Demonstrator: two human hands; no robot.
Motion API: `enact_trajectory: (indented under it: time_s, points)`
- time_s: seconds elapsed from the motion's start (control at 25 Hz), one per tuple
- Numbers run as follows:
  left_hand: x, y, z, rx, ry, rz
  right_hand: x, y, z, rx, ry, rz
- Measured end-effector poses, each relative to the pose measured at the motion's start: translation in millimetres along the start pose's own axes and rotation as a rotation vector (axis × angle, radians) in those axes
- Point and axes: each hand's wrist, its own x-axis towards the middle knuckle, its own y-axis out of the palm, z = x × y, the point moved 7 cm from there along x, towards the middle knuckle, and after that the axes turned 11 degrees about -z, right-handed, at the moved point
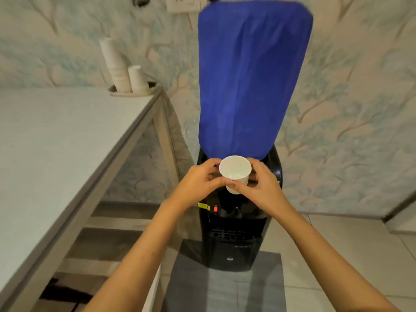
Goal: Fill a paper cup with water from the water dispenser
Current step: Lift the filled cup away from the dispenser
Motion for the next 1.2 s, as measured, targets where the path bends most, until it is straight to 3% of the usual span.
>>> enact_trajectory:
  time_s: [0.24, 0.52, 0.92, 1.2]
  points:
    - [23.6, -70.6, -86.2, 0.008, 0.040, -0.043, 48.1, -14.8, 96.7, 0.058, -0.100, 0.020]
    - [23.2, -164.3, -117.0, -0.016, -0.001, -0.053, 68.3, 23.4, 189.8, 0.201, -0.131, 0.109]
    - [-42.1, -320.8, -29.3, 0.024, -0.192, -0.137, 39.1, 201.4, 256.6, 0.263, -0.051, 0.233]
    - [-87.6, -366.7, 53.5, -0.040, -0.293, -0.216, 2.0, 305.1, 249.3, 0.265, 0.042, 0.285]
